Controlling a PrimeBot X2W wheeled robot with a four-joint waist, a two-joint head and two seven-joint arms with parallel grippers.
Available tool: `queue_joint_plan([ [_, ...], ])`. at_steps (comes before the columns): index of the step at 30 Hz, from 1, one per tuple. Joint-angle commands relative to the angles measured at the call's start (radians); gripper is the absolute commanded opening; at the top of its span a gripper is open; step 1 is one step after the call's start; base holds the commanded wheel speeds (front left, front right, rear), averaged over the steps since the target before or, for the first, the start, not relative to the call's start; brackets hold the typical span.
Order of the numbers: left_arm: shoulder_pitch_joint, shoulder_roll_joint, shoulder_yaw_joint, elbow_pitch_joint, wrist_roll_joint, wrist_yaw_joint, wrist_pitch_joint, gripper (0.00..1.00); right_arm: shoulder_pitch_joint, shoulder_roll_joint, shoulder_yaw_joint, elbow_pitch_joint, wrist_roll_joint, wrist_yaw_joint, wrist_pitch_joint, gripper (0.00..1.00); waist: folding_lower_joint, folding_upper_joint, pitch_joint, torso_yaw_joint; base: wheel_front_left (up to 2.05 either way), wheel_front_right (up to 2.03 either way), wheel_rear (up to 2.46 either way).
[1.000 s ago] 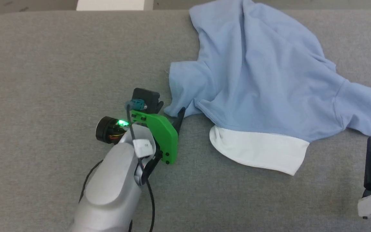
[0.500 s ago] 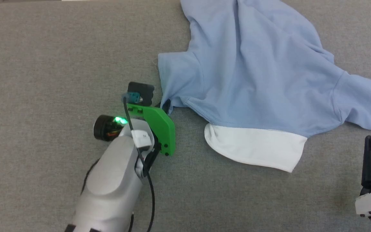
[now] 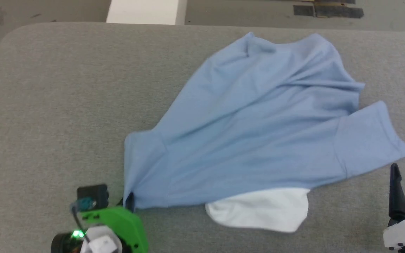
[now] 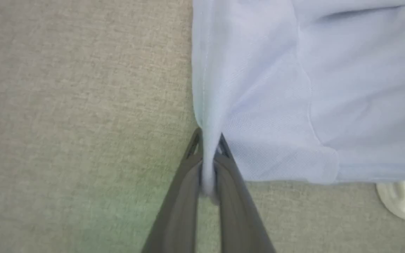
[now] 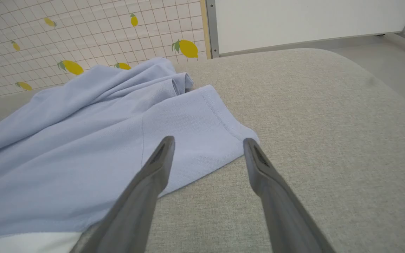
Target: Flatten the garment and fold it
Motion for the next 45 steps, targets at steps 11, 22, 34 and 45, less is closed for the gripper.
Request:
queue_joint_plan([
  [11,0.007,0.022,0.01,-0.247,0.053,0.028,-0.092,1.0,0.021,0.0,0.018,-0.03,0.007,-0.002,0.034,1.0,0.0,0.0,-0.053,0.03,0.0,0.0,0.0],
  [22,-0.206,-0.02,-0.282,-0.108,0.115,-0.149,0.073,1.0,-0.005,0.0,-0.002,-0.077,0.01,-0.002,0.056,1.0,0.0,0.0,0.014,-0.01,0.0,0.0,0.0],
  [34,-0.286,-0.056,-0.41,0.18,0.049,-0.296,0.194,0.5,-0.023,0.0,-0.011,-0.076,0.022,-0.002,0.059,1.0,0.0,0.0,0.048,-0.042,0.0,0.0,0.0],
  [45,-0.359,-0.137,-0.486,0.204,0.01,-0.323,0.124,0.0,-0.032,0.0,-0.013,-0.06,0.025,-0.002,0.057,1.0,0.0,0.0,0.037,-0.017,0.0,0.0,0.0],
])
